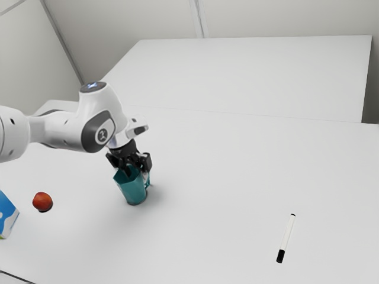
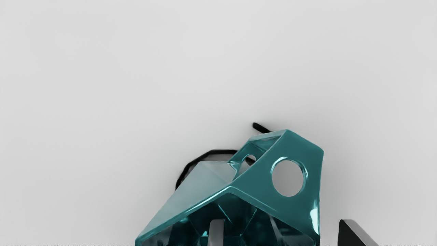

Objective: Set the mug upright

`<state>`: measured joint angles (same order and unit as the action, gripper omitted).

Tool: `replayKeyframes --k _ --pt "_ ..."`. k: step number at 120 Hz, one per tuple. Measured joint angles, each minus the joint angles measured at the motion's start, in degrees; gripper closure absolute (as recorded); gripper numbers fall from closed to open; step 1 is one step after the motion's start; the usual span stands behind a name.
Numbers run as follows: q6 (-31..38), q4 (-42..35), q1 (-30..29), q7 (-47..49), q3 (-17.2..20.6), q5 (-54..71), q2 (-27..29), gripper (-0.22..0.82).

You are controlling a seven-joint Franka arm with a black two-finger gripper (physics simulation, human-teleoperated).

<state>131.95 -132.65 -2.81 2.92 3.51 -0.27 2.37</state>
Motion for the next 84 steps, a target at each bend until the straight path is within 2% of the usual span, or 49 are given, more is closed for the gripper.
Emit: replayKeyframes --k 20,48,63,84 --pt "-0.36 0.0 1.11 -0.05 0.0 -0.06 3.14 0.14" --pt "-2.29 0.6 1.65 -0.18 0.15 -0.08 6.62 0.06" --pt "-6.07 5.24 1.85 -0.19 0.25 -0.19 6.18 0.04" --pt "-13.46 14.38 2.1 -0.14 0.66 -0.39 2.79 0.03"
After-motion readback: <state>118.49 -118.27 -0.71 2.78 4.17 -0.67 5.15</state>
